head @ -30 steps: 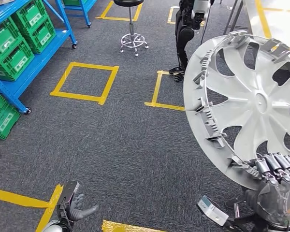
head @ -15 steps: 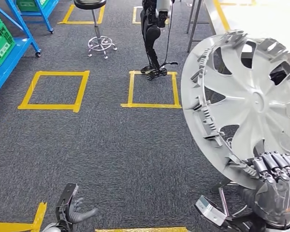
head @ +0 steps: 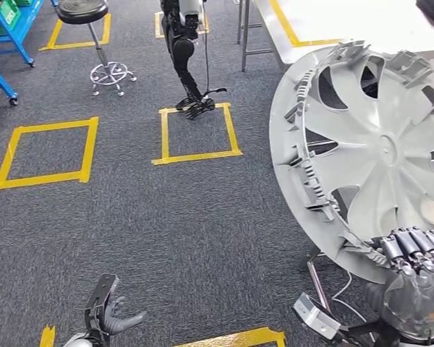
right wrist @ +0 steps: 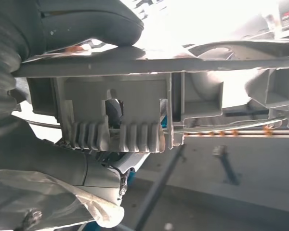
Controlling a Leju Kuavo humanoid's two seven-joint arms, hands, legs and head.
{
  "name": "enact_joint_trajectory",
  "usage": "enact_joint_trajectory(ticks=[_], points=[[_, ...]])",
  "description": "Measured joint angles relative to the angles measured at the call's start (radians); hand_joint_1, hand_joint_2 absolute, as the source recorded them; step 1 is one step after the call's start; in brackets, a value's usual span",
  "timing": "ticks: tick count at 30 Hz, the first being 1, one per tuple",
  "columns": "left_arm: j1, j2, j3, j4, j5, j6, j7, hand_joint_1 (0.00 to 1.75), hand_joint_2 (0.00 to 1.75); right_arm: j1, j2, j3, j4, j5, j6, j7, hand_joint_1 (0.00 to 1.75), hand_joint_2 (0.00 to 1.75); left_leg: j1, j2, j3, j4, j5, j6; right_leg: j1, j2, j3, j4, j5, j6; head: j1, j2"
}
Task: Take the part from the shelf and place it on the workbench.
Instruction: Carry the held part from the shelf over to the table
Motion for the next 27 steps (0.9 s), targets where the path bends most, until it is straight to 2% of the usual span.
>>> enact_joint_trajectory(ticks=[2, 4, 5, 6, 7, 9, 10, 11, 12, 13, 14, 16, 17, 18, 19, 20, 21, 22, 23, 24, 25, 26, 27], points=[[0.001, 0.001, -0.002, 0.001, 0.0, -0.001, 0.002, 0.0, 1.75, -0.001, 0.0, 0.002, 0.0, 0.0, 0.0, 0.005, 1.75, 1.75, 0.004, -0.048, -0.044, 0.101, -0.057, -0.005, -0.002, 0.019, 0.001, -0.002, 0.002, -0.01, -0.003, 0.0], [0.006, 0.001, -0.003, 0.004, 0.002, -0.002, 0.005, 0.0, 1.75, -0.001, 0.0, 0.004, 0.0, 0.0, 0.0, 0.009, 1.75, 1.75, 0.004, -0.067, -0.11, 0.237, -0.111, -0.004, 0.002, 0.043, 0.001, -0.002, 0.003, -0.016, -0.004, 0.0], [0.009, 0.002, -0.003, 0.005, 0.002, -0.002, 0.006, 0.0, 1.75, 0.0, 0.0, 0.004, 0.0, 0.0, 0.0, 0.011, 1.75, 1.75, 0.003, -0.069, -0.129, 0.273, -0.114, -0.002, 0.004, 0.057, 0.002, -0.001, 0.003, -0.017, -0.004, 0.0], [0.011, 0.003, -0.004, 0.006, 0.003, -0.002, 0.008, 0.0, 1.75, 0.0, 0.0, 0.005, 0.0, 0.0, 0.0, 0.012, 1.75, 1.75, 0.003, -0.071, -0.132, 0.27, -0.096, 0.002, 0.005, 0.072, 0.002, -0.001, 0.003, -0.017, -0.004, 0.0], [0.01, 0.004, -0.004, 0.006, 0.003, -0.002, 0.009, 0.0, 1.75, 0.001, 0.0, 0.006, 0.0, 0.0, 0.0, 0.013, 1.75, 1.75, 0.002, -0.077, -0.117, 0.229, -0.061, 0.007, 0.007, 0.086, 0.003, 0.0, 0.003, -0.017, -0.004, 0.0], [0.009, 0.007, -0.006, 0.006, 0.004, -0.002, 0.012, 0.0, 1.75, 0.0, 0.0, 0.007, 0.0, 0.0, 0.0, 0.015, 1.75, 1.75, 0.002, -0.12, -0.065, 0.098, 0.013, 0.018, 0.007, 0.11, 0.002, 0.003, 0.003, -0.016, -0.004, 0.0], [0.009, 0.008, -0.008, 0.006, 0.004, -0.002, 0.014, 0.0, 1.75, -0.001, 0.0, 0.008, 0.0, 0.0, 0.001, 0.017, 1.75, 1.75, 0.003, -0.143, -0.041, 0.043, 0.032, 0.021, 0.007, 0.121, -0.001, 0.005, 0.003, -0.013, -0.004, 0.0], [0.009, 0.01, -0.011, 0.006, 0.005, -0.003, 0.016, 0.0, 1.75, -0.002, 0.0, 0.01, 0.0, 0.0, 0.001, 0.02, 1.75, 1.75, 0.003, -0.16, -0.028, 0.011, 0.038, 0.023, 0.005, 0.132, -0.005, 0.006, 0.004, -0.009, -0.003, 0.0], [0.01, 0.011, -0.015, 0.006, 0.007, -0.003, 0.018, 0.0, 1.75, -0.002, 0.0, 0.011, 0.0, 0.0, 0.001, 0.023, 1.75, 1.75, 0.002, -0.162, -0.023, 0.0, 0.033, 0.023, 0.003, 0.142, -0.009, 0.007, 0.006, -0.003, -0.004, 0.0], [0.009, 0.011, -0.019, 0.006, 0.008, -0.003, 0.019, 0.0, 1.75, -0.002, 0.0, 0.014, 0.0, 0.0, 0.001, 0.026, 1.75, 1.75, 0.001, -0.153, -0.02, -0.009, 0.032, 0.024, 0.0, 0.154, -0.015, 0.005, 0.009, 0.004, -0.004, 0.0], [0.008, 0.012, -0.022, 0.006, 0.009, -0.004, 0.021, 0.0, 1.75, -0.002, -0.001, 0.016, 0.0, 0.0, 0.001, 0.029, 1.75, 1.75, 0.001, -0.141, -0.018, -0.014, 0.035, 0.028, -0.002, 0.15, -0.021, 0.007, 0.008, 0.009, -0.004, 0.0], [0.007, 0.012, -0.027, 0.006, 0.01, -0.006, 0.025, 0.0, 1.75, -0.005, -0.005, 0.021, 0.0, 0.0, 0.002, 0.032, 1.75, 1.75, 0.003, -0.116, -0.012, -0.027, 0.041, 0.038, 0.0, 0.103, -0.045, 0.045, -0.017, 0.017, 0.0, 0.0], [0.008, 0.013, -0.029, 0.006, 0.013, -0.005, 0.032, 0.0, 1.75, -0.008, -0.007, 0.024, 0.0, 0.0, 0.002, 0.034, 1.75, 1.75, 0.003, -0.103, -0.01, -0.031, 0.043, 0.041, 0.0, 0.07, -0.07, 0.095, -0.045, 0.019, 0.001, 0.0], [0.01, 0.014, -0.031, 0.006, 0.019, -0.003, 0.041, 0.0, 1.75, -0.012, -0.008, 0.027, 0.001, 0.0, 0.002, 0.038, 1.75, 1.75, 0.002, -0.089, -0.01, -0.032, 0.042, 0.044, 0.0, 0.047, -0.1, 0.158, -0.076, 0.023, 0.003, 0.0], [0.013, 0.016, -0.034, 0.006, 0.028, -0.001, 0.054, 0.0, 1.75, -0.015, -0.01, 0.031, 0.001, 0.0, 0.002, 0.042, 1.75, 1.75, 0.001, -0.075, -0.01, -0.031, 0.041, 0.045, -0.002, 0.038, -0.129, 0.218, -0.1, 0.028, 0.003, 0.0], [0.015, 0.016, -0.037, 0.006, 0.043, 0.0, 0.07, 0.0, 1.75, -0.017, -0.012, 0.035, 0.001, 0.0, 0.002, 0.047, 1.75, 1.75, 0.001, -0.061, -0.01, -0.031, 0.04, 0.045, -0.005, 0.033, -0.149, 0.262, -0.112, 0.033, 0.003, 0.0], [0.016, 0.017, -0.041, 0.006, 0.061, -0.001, 0.086, 0.0, 1.75, -0.019, -0.014, 0.039, 0.002, 0.0, 0.002, 0.051, 1.75, 1.75, 0.001, -0.048, -0.01, -0.031, 0.039, 0.044, -0.008, 0.03, -0.151, 0.267, -0.104, 0.037, 0.003, 0.0], [0.016, 0.017, -0.043, 0.005, 0.082, -0.006, 0.101, 0.0, 1.75, -0.023, -0.016, 0.043, 0.003, 0.0, 0.002, 0.055, 1.75, 1.75, 0.002, -0.037, -0.009, -0.03, 0.037, 0.041, -0.012, 0.024, -0.13, 0.233, -0.08, 0.041, 0.003, 0.0], [0.017, 0.018, -0.045, 0.005, 0.105, -0.013, 0.115, 0.0, 1.75, -0.029, -0.019, 0.047, 0.005, -0.001, 0.001, 0.057, 1.75, 1.75, 0.003, -0.026, -0.008, -0.029, 0.035, 0.038, -0.014, 0.011, -0.094, 0.168, -0.047, 0.043, 0.003, 0.0], [0.018, 0.02, -0.046, 0.004, 0.127, -0.022, 0.126, 0.0, 1.75, -0.036, -0.021, 0.052, 0.008, -0.002, 0.001, 0.059, 1.75, 1.75, 0.002, -0.017, -0.007, -0.028, 0.031, 0.033, -0.013, -0.012, -0.055, 0.1, -0.026, 0.044, 0.004, 0.0], [0.02, 0.023, -0.047, 0.002, 0.145, -0.029, 0.134, 0.0, 1.75, -0.044, -0.022, 0.056, 0.01, -0.002, 0.001, 0.059, 1.75, 1.75, 0.0, -0.007, -0.006, -0.024, 0.028, 0.027, -0.011, -0.029, -0.023, 0.045, -0.011, 0.041, 0.004, 0.0], [0.022, 0.026, -0.047, 0.001, 0.159, -0.033, 0.139, 0.0, 1.75, -0.05, -0.023, 0.06, 0.013, -0.003, 0.0, 0.06, 1.75, 1.75, -0.003, 0.001, -0.004, -0.022, 0.025, 0.021, -0.008, -0.04, -0.005, 0.014, -0.008, 0.035, 0.003, 0.0], [0.023, 0.029, -0.048, -0.001, 0.171, -0.036, 0.143, 0.0, 1.75, -0.055, -0.024, 0.063, 0.015, -0.004, 0.0, 0.06, 1.75, 1.75, -0.006, 0.009, -0.003, -0.02, 0.023, 0.016, -0.004, -0.042, 0.0, 0.006, -0.012, 0.029, 0.003, 0.0]])
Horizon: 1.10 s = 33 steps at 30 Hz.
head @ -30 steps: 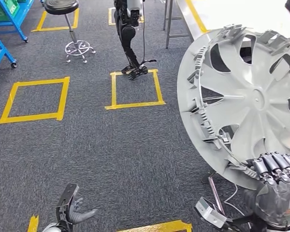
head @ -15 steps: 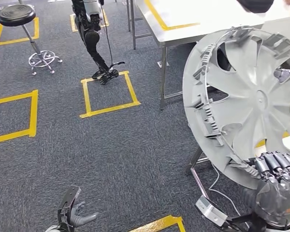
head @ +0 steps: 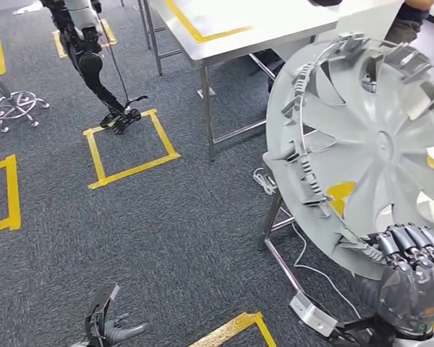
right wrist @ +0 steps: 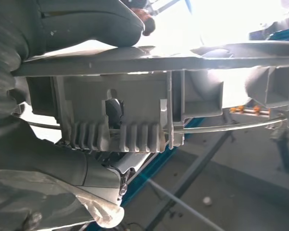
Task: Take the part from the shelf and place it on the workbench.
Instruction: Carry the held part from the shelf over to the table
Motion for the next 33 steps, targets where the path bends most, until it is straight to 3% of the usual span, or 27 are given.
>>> enact_joint_trajectory(ticks=[2, 4, 6, 7, 8, 9, 11, 13, 15, 17, 18, 20, 22, 24, 25, 26, 27, 29, 30, 33], points=[[0.002, 0.005, -0.004, -0.007, 0.019, -0.001, 0.009, 0.0, 1.75, -0.005, -0.003, 0.006, 0.005, -0.001, -0.001, 0.001, 1.75, 1.75, 0.003, 0.012, 0.004, 0.001, -0.004, -0.01, 0.0, 0.022, -0.002, 0.0, 0.003, -0.013, -0.001, 0.0], [0.003, 0.012, -0.013, -0.015, 0.037, -0.002, 0.015, 0.0, 1.75, -0.01, -0.005, 0.011, 0.008, -0.002, -0.002, 0.001, 1.75, 1.75, 0.009, -0.021, -0.007, 0.034, -0.031, -0.02, -0.002, 0.041, 0.0, -0.002, 0.005, -0.025, -0.002, 0.0], [0.008, 0.023, -0.025, -0.02, 0.052, -0.002, 0.017, 0.0, 1.75, -0.019, -0.006, 0.017, 0.012, -0.003, -0.003, 0.0, 1.75, 1.75, 0.013, -0.067, -0.057, 0.145, -0.088, -0.023, -0.002, 0.061, 0.002, -0.003, 0.006, -0.034, -0.006, 0.0], [0.012, 0.03, -0.031, -0.02, 0.057, -0.003, 0.018, 0.0, 1.75, -0.024, -0.006, 0.02, 0.016, -0.003, -0.003, -0.001, 1.75, 1.75, 0.012, -0.076, -0.091, 0.214, -0.115, -0.023, -0.001, 0.074, 0.002, -0.003, 0.006, -0.037, -0.006, 0.0], [0.018, 0.036, -0.038, -0.021, 0.06, -0.003, 0.02, 0.0, 1.75, -0.028, -0.006, 0.022, 0.019, -0.004, -0.003, -0.002, 1.75, 1.75, 0.012, -0.078, -0.118, 0.265, -0.129, -0.021, 0.0, 0.087, 0.002, -0.003, 0.006, -0.038, -0.007, 0.0], [0.023, 0.043, -0.045, -0.022, 0.063, -0.004, 0.022, 0.0, 1.75, -0.031, -0.006, 0.024, 0.022, -0.004, -0.004, -0.003, 1.75, 1.75, 0.012, -0.079, -0.133, 0.287, -0.124, -0.019, 0.002, 0.102, 0.003, -0.002, 0.006, -0.039, -0.007, 0.0], [0.029, 0.057, -0.061, -0.027, 0.069, -0.008, 0.029, 0.0, 1.75, -0.035, -0.006, 0.028, 0.028, -0.006, -0.004, -0.008, 1.75, 1.75, 0.012, -0.09, -0.111, 0.215, -0.059, -0.011, 0.003, 0.13, 0.005, -0.002, 0.006, -0.039, -0.007, 0.0], [0.03, 0.074, -0.081, -0.033, 0.077, -0.014, 0.034, 0.0, 1.75, -0.043, -0.006, 0.032, 0.034, -0.008, -0.004, -0.015, 1.75, 1.75, 0.013, -0.135, -0.059, 0.085, 0.006, -0.001, 0.003, 0.155, 0.004, 0.0, 0.006, -0.037, -0.006, 0.0], [0.032, 0.089, -0.102, -0.036, 0.081, -0.018, 0.036, 0.0, 1.75, -0.054, -0.006, 0.037, 0.04, -0.01, -0.005, -0.02, 1.75, 1.75, 0.014, -0.167, -0.033, 0.021, 0.02, 0.002, 0.0, 0.177, -0.003, 0.001, 0.008, -0.029, -0.007, 0.0], [0.033, 0.102, -0.122, -0.04, 0.084, -0.02, 0.036, 0.0, 1.75, -0.061, -0.007, 0.042, 0.043, -0.013, -0.006, -0.023, 1.75, 1.75, 0.013, -0.154, -0.028, 0.009, 0.019, 0.004, -0.005, 0.195, -0.012, -0.002, 0.011, -0.016, -0.009, 0.0], [0.033, 0.107, -0.132, -0.043, 0.086, -0.021, 0.036, 0.0, 1.75, -0.063, -0.008, 0.044, 0.044, -0.015, -0.006, -0.025, 1.75, 1.75, 0.013, -0.143, -0.025, 0.003, 0.021, 0.008, -0.005, 0.184, -0.018, 0.001, 0.007, -0.011, -0.008, 0.0], [0.033, 0.117, -0.151, -0.048, 0.089, -0.02, 0.036, 0.0, 1.75, -0.072, -0.009, 0.05, 0.046, -0.019, -0.006, -0.029, 1.75, 1.75, 0.016, -0.12, -0.019, -0.009, 0.026, 0.018, -0.002, 0.131, -0.048, 0.054, -0.027, -0.003, -0.002, 0.0], [0.037, 0.125, -0.167, -0.05, 0.091, -0.02, 0.035, 0.0, 1.75, -0.08, -0.01, 0.056, 0.049, -0.02, -0.006, -0.032, 1.75, 1.75, 0.014, -0.094, -0.018, -0.011, 0.026, 0.022, -0.001, 0.084, -0.108, 0.18, -0.087, 0.003, 0.001, 0.0], [0.041, 0.13, -0.179, -0.051, 0.091, -0.019, 0.035, 0.0, 1.75, -0.083, -0.01, 0.062, 0.053, -0.02, -0.006, -0.034, 1.75, 1.75, 0.013, -0.067, -0.017, -0.01, 0.024, 0.023, -0.004, 0.074, -0.151, 0.268, -0.11, 0.009, 0.001, 0.0], [0.041, 0.132, -0.184, -0.051, 0.091, -0.019, 0.035, 0.0, 1.75, -0.083, -0.01, 0.063, 0.054, -0.021, -0.006, -0.034, 1.75, 1.75, 0.013, -0.056, -0.016, -0.01, 0.023, 0.022, -0.005, 0.07, -0.145, 0.259, -0.095, 0.012, 0.001, 0.0], [0.04, 0.134, -0.188, -0.052, 0.092, -0.019, 0.035, 0.0, 1.75, -0.084, -0.01, 0.065, 0.056, -0.021, -0.006, -0.034, 1.75, 1.75, 0.014, -0.045, -0.014, -0.009, 0.021, 0.019, -0.006, 0.063, -0.118, 0.21, -0.066, 0.013, 0.001, 0.0], [0.04, 0.135, -0.193, -0.053, 0.092, -0.018, 0.035, 0.0, 1.75, -0.085, -0.01, 0.066, 0.057, -0.022, -0.006, -0.034, 1.75, 1.75, 0.013, -0.036, -0.012, -0.008, 0.018, 0.015, -0.006, 0.045, -0.078, 0.137, -0.035, 0.013, 0.001, 0.0], [0.04, 0.14, -0.203, -0.055, 0.095, -0.018, 0.035, 0.0, 1.75, -0.092, -0.01, 0.067, 0.059, -0.024, -0.006, -0.034, 1.75, 1.75, 0.008, -0.019, -0.009, -0.003, 0.011, 0.004, 0.0, 0.014, -0.011, 0.021, 0.0, 0.006, 0.001, 0.0], [0.04, 0.143, -0.207, -0.057, 0.098, -0.019, 0.035, 0.0, 1.75, -0.096, -0.01, 0.068, 0.06, -0.024, -0.006, -0.034, 1.75, 1.75, 0.005, -0.011, -0.008, 0.0, 0.009, 0.0, 0.003, 0.007, 0.002, -0.002, 0.002, 0.0, 0.001, 0.0], [0.038, 0.149, -0.218, -0.063, 0.102, -0.019, 0.034, 0.0, 1.75, -0.1, -0.01, 0.071, 0.062, -0.025, -0.006, -0.034, 1.75, 1.75, 0.006, 0.007, -0.003, 0.003, 0.001, -0.013, 0.005, 0.034, 0.001, -0.004, 0.003, -0.018, 0.001, 0.0]])
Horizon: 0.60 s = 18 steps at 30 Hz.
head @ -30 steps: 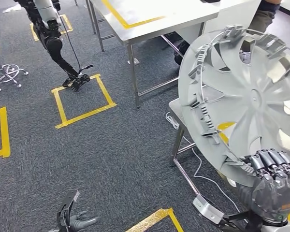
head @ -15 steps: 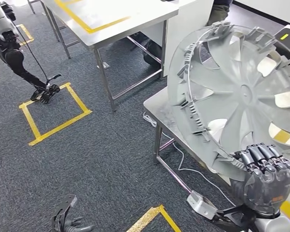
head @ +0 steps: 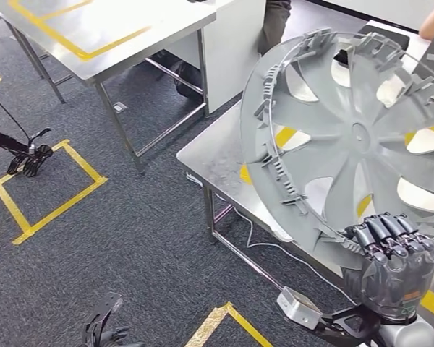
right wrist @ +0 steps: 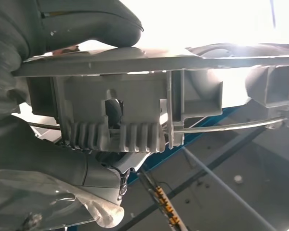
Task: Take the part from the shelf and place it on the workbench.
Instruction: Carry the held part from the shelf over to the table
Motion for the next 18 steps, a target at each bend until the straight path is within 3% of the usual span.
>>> enact_joint_trajectory(ticks=[2, 4, 5, 6, 7, 9, 11, 13, 15, 16, 18], points=[[-0.002, 0.004, -0.005, -0.004, 0.003, 0.0, -0.001, 0.0, 1.75, -0.002, 0.0, 0.002, 0.0, -0.003, 0.0, 0.001, 1.75, 1.75, 0.005, -0.031, -0.017, 0.05, -0.037, -0.009, -0.003, 0.018, 0.002, -0.002, 0.002, -0.012, -0.002, 0.0], [-0.002, 0.008, -0.012, -0.007, 0.008, 0.0, -0.001, 0.0, 1.75, -0.004, 0.0, 0.004, 0.002, -0.006, 0.001, 0.002, 1.75, 1.75, 0.007, -0.073, -0.074, 0.177, -0.102, -0.012, -0.003, 0.037, 0.003, -0.003, 0.003, -0.019, -0.004, 0.0], [0.0, 0.01, -0.016, -0.007, 0.009, 0.0, -0.001, 0.0, 1.75, -0.005, 0.0, 0.005, 0.003, -0.006, 0.002, 0.002, 1.75, 1.75, 0.006, -0.081, -0.105, 0.242, -0.127, -0.011, -0.002, 0.049, 0.003, -0.002, 0.003, -0.021, -0.004, 0.0], [0.002, 0.012, -0.02, -0.007, 0.011, 0.001, -0.001, 0.0, 1.75, -0.005, 0.0, 0.006, 0.004, -0.006, 0.002, 0.002, 1.75, 1.75, 0.006, -0.084, -0.126, 0.283, -0.134, -0.009, 0.0, 0.061, 0.003, -0.002, 0.003, -0.022, -0.004, 0.0], [0.003, 0.013, -0.024, -0.007, 0.012, 0.001, -0.001, 0.0, 1.75, -0.005, 0.0, 0.008, 0.005, -0.007, 0.002, 0.002, 1.75, 1.75, 0.006, -0.086, -0.131, 0.286, -0.121, -0.006, 0.001, 0.075, 0.004, -0.002, 0.003, -0.022, -0.004, 0.0], [0.002, 0.016, -0.031, -0.01, 0.017, 0.001, -0.001, 0.0, 1.75, -0.005, 0.0, 0.011, 0.007, -0.008, 0.005, 0.002, 1.75, 1.75, 0.005, -0.103, -0.09, 0.183, -0.048, 0.005, 0.002, 0.102, 0.006, -0.001, 0.003, -0.022, -0.004, 0.0], [0.001, 0.022, -0.04, -0.013, 0.027, 0.003, -0.002, 0.0, 1.75, -0.007, 0.0, 0.015, 0.007, -0.008, 0.01, 0.002, 1.75, 1.75, 0.005, -0.147, -0.035, 0.058, 0.006, 0.018, 0.002, 0.126, 0.004, 0.0, 0.004, -0.019, -0.003, 0.0], [0.0, 0.029, -0.051, -0.015, 0.039, 0.006, -0.002, 0.0, 1.75, -0.01, 0.0, 0.018, 0.007, -0.01, 0.014, 0.004, 1.75, 1.75, 0.003, -0.168, -0.015, 0.012, 0.009, 0.022, -0.003, 0.148, -0.004, 0.001, 0.008, -0.01, -0.003, 0.0], [-0.004, 0.034, -0.063, -0.016, 0.053, 0.008, -0.005, 0.0, 1.75, -0.011, -0.001, 0.02, 0.007, -0.013, 0.017, 0.005, 1.75, 1.75, 0.003, -0.149, -0.01, -0.001, 0.011, 0.024, -0.007, 0.16, -0.013, 0.0, 0.01, 0.002, -0.004, 0.0], [-0.007, 0.035, -0.069, -0.018, 0.061, 0.01, -0.007, 0.0, 1.75, -0.012, -0.001, 0.02, 0.007, -0.016, 0.018, 0.006, 1.75, 1.75, 0.004, -0.139, -0.007, -0.008, 0.014, 0.027, -0.006, 0.144, -0.02, 0.007, 0.003, 0.007, -0.002, 0.0], [-0.013, 0.037, -0.083, -0.02, 0.078, 0.014, -0.013, 0.0, 1.75, -0.016, -0.002, 0.021, 0.008, -0.02, 0.019, 0.006, 1.75, 1.75, 0.008, -0.115, -0.003, -0.019, 0.019, 0.034, -0.003, 0.085, -0.058, 0.079, -0.041, 0.016, 0.004, 0.0]])
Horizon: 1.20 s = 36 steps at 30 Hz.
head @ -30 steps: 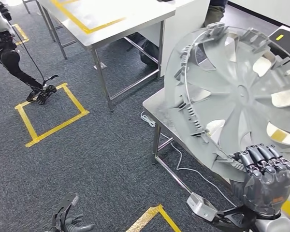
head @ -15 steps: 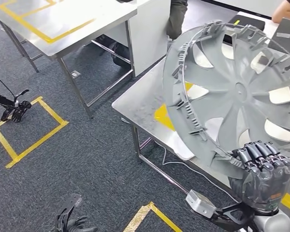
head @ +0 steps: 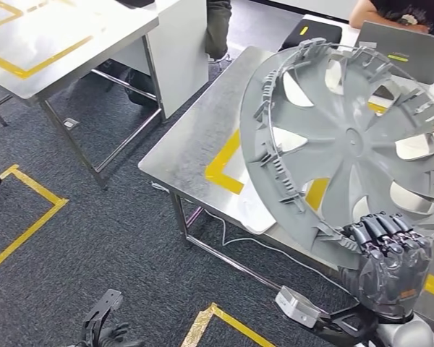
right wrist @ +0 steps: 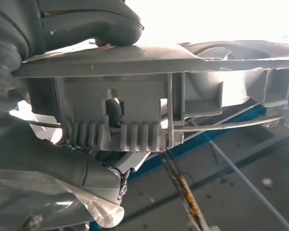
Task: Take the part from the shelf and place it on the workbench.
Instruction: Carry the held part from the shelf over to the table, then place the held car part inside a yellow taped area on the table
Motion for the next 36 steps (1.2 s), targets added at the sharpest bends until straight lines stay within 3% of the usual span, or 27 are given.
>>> enact_joint_trajectory(ticks=[1, 2, 3, 4, 5, 7, 8, 10, 12, 14, 16, 18, 19, 20, 21, 23, 25, 27, 28, 30, 32, 33, 34, 35, 36], points=[[-0.001, 0.001, -0.008, -0.001, 0.007, 0.002, -0.003, 0.0, 1.75, -0.002, 0.0, 0.001, 0.0, -0.001, 0.0, 0.0, 1.75, 1.75, -0.001, 0.012, 0.0, -0.001, 0.0, 0.002, 0.001, -0.027, -0.03, 0.063, -0.031, 0.005, 0.003, 0.0], [-0.001, 0.002, -0.015, -0.001, 0.013, 0.004, -0.004, 0.0, 1.75, -0.004, 0.0, 0.003, 0.001, -0.003, 0.001, -0.001, 1.75, 1.75, -0.001, 0.025, 0.0, 0.0, -0.001, 0.004, -0.001, -0.04, -0.063, 0.131, -0.058, 0.01, 0.004, 0.0], [-0.001, 0.002, -0.022, -0.001, 0.018, 0.006, -0.006, 0.0, 1.75, -0.004, 0.0, 0.005, 0.001, -0.004, 0.001, -0.001, 1.75, 1.75, -0.001, 0.038, 0.001, 0.0, -0.002, 0.004, -0.002, -0.045, -0.086, 0.178, -0.07, 0.014, 0.004, 0.0], [-0.002, 0.003, -0.028, -0.001, 0.022, 0.006, -0.007, 0.0, 1.75, -0.004, 0.0, 0.007, 0.002, -0.005, 0.002, -0.001, 1.75, 1.75, -0.001, 0.051, 0.002, 0.0, -0.004, 0.003, -0.004, -0.047, -0.094, 0.192, -0.065, 0.017, 0.004, 0.0], [-0.004, 0.003, -0.034, -0.001, 0.026, 0.007, -0.007, 0.0, 1.75, -0.004, 0.0, 0.008, 0.002, -0.007, 0.003, -0.001, 1.75, 1.75, -0.001, 0.062, 0.003, 0.0, -0.005, 0.0, -0.006, -0.052, -0.08, 0.166, -0.041, 0.02, 0.004, 0.0], [-0.007, 0.005, -0.045, -0.001, 0.032, 0.008, -0.008, 0.0, 1.75, -0.005, 0.0, 0.009, 0.003, -0.011, 0.005, -0.001, 1.75, 1.75, -0.001, 0.083, 0.008, 0.003, -0.012, -0.008, -0.006, -0.088, -0.007, 0.03, 0.019, 0.022, 0.005, 0.0], [-0.008, 0.006, -0.05, -0.001, 0.035, 0.008, -0.008, 0.0, 1.75, -0.006, 0.0, 0.009, 0.003, -0.013, 0.006, -0.001, 1.75, 1.75, -0.004, 0.092, 0.01, 0.006, -0.016, -0.014, -0.003, -0.105, 0.027, -0.031, 0.039, 0.018, 0.005, 0.0], [-0.009, 0.011, -0.057, -0.002, 0.041, 0.01, -0.009, 0.0, 1.75, -0.008, 0.0, 0.009, 0.003, -0.015, 0.007, -0.001, 1.75, 1.75, -0.009, 0.109, 0.013, 0.01, -0.021, -0.024, 0.003, -0.118, 0.054, -0.079, 0.043, 0.004, 0.004, 0.0], [-0.011, 0.015, -0.065, -0.003, 0.045, 0.013, -0.01, 0.0, 1.75, -0.008, 0.0, 0.01, 0.003, -0.019, 0.009, -0.001, 1.75, 1.75, -0.009, 0.122, 0.018, 0.011, -0.026, -0.032, 0.003, -0.095, 0.053, -0.078, 0.045, -0.012, 0.002, 0.0], [-0.015, 0.017, -0.071, -0.005, 0.048, 0.015, -0.012, 0.0, 1.75, -0.009, 0.0, 0.01, 0.003, -0.023, 0.011, 0.0, 1.75, 1.75, -0.003, 0.091, 0.01, 0.042, -0.053, -0.041, 0.0, -0.076, 0.055, -0.079, 0.047, -0.025, 0.0, 0.0], [-0.015, 0.02, -0.076, -0.006, 0.05, 0.016, -0.013, 0.0, 1.75, -0.011, 0.0, 0.01, 0.003, -0.025, 0.012, 0.0, 1.75, 1.75, 0.0, 0.045, -0.035, 0.147, -0.112, -0.046, -0.001, -0.057, 0.055, -0.08, 0.048, -0.035, -0.004, 0.0], [-0.012, 0.023, -0.081, -0.007, 0.054, 0.018, -0.013, 0.0, 1.75, -0.011, 0.0, 0.011, 0.003, -0.025, 0.014, 0.0, 1.75, 1.75, -0.001, 0.033, -0.099, 0.276, -0.159, -0.044, 0.003, -0.032, 0.055, -0.08, 0.049, -0.039, -0.004, 0.0], [-0.011, 0.024, -0.084, -0.007, 0.055, 0.018, -0.013, 0.0, 1.75, -0.011, 0.0, 0.012, 0.003, -0.026, 0.015, 0.0, 1.75, 1.75, -0.002, 0.032, -0.115, 0.304, -0.157, -0.041, 0.005, -0.018, 0.056, -0.08, 0.049, -0.04, -0.004, 0.0], [-0.011, 0.024, -0.087, -0.007, 0.057, 0.02, -0.014, 0.0, 1.75, -0.011, 0.0, 0.013, 0.003, -0.027, 0.017, 0.0, 1.75, 1.75, -0.003, 0.03, -0.114, 0.293, -0.134, -0.036, 0.007, -0.004, 0.057, -0.079, 0.049, -0.041, -0.004, 0.0], [-0.013, 0.025, -0.09, -0.007, 0.059, 0.022, -0.015, 0.0, 1.75, -0.011, 0.0, 0.014, 0.003, -0.029, 0.02, -0.001, 1.75, 1.75, -0.005, 0.024, -0.096, 0.243, -0.096, -0.029, 0.009, 0.01, 0.058, -0.079, 0.05, -0.041, -0.005, 0.0], [-0.016, 0.029, -0.098, -0.007, 0.066, 0.026, -0.017, 0.0, 1.75, -0.013, 0.0, 0.016, 0.003, -0.032, 0.027, -0.001, 1.75, 1.75, -0.007, -0.011, -0.042, 0.108, -0.026, -0.009, 0.012, 0.033, 0.059, -0.078, 0.051, -0.04, -0.004, 0.0], [-0.02, 0.036, -0.107, -0.008, 0.073, 0.029, -0.021, 0.0, 1.75, -0.015, 0.0, 0.019, 0.005, -0.033, 0.032, -0.002, 1.75, 1.75, -0.01, -0.038, -0.012, 0.035, -0.008, 0.002, 0.009, 0.051, 0.052, -0.077, 0.054, -0.034, -0.005, 0.0], [-0.024, 0.041, -0.114, -0.01, 0.076, 0.031, -0.023, 0.0, 1.75, -0.016, 0.0, 0.021, 0.007, -0.033, 0.033, -0.002, 1.75, 1.75, -0.011, -0.033, -0.005, 0.021, -0.011, 0.002, 0.005, 0.065, 0.047, -0.079, 0.058, -0.023, -0.007, 0.0], [-0.026, 0.041, -0.117, -0.012, 0.077, 0.031, -0.024, 0.0, 1.75, -0.015, -0.001, 0.022, 0.007, -0.034, 0.033, -0.002, 1.75, 1.75, -0.009, -0.027, -0.002, 0.012, -0.006, 0.002, 0.005, 0.059, 0.043, -0.078, 0.055, -0.017, -0.007, 0.0], [-0.028, 0.042, -0.121, -0.016, 0.078, 0.033, -0.025, 0.0, 1.75, -0.017, -0.005, 0.023, 0.009, -0.036, 0.033, -0.002, 1.75, 1.75, -0.003, -0.014, 0.003, -0.005, 0.003, 0.005, 0.009, 0.017, 0.018, -0.032, 0.021, -0.007, 0.0, 0.0], [-0.027, 0.042, -0.126, -0.017, 0.08, 0.035, -0.025, 0.0, 1.75, -0.019, -0.008, 0.025, 0.012, -0.036, 0.033, -0.004, 1.75, 1.75, -0.002, -0.001, 0.004, -0.01, 0.007, 0.008, 0.005, -0.031, -0.038, 0.086, -0.042, 0.002, 0.006, 0.0], [-0.026, 0.043, -0.129, -0.018, 0.082, 0.038, -0.025, 0.0, 1.75, -0.02, -0.009, 0.026, 0.013, -0.035, 0.033, -0.004, 1.75, 1.75, -0.001, 0.005, 0.004, -0.01, 0.007, 0.008, 0.002, -0.041, -0.066, 0.146, -0.064, 0.007, 0.006, 0.0], [-0.025, 0.043, -0.133, -0.018, 0.084, 0.04, -0.025, 0.0, 1.75, -0.019, -0.009, 0.027, 0.015, -0.034, 0.033, -0.005, 1.75, 1.75, -0.001, 0.011, 0.004, -0.009, 0.006, 0.007, -0.002, -0.045, -0.081, 0.181, -0.07, 0.012, 0.006, 0.0], [-0.025, 0.043, -0.137, -0.018, 0.087, 0.043, -0.025, 0.0, 1.75, -0.019, -0.009, 0.028, 0.016, -0.033, 0.035, -0.004, 1.75, 1.75, 0.0, 0.016, 0.004, -0.009, 0.005, 0.005, -0.005, -0.047, -0.078, 0.177, -0.056, 0.016, 0.006, 0.0], [-0.026, 0.043, -0.14, -0.019, 0.089, 0.046, -0.025, 0.0, 1.75, -0.019, -0.01, 0.029, 0.017, -0.035, 0.038, -0.002, 1.75, 1.75, 0.002, 0.019, 0.005, -0.008, 0.003, 0.002, -0.008, -0.05, -0.054, 0.133, -0.027, 0.02, 0.006, 0.0]])
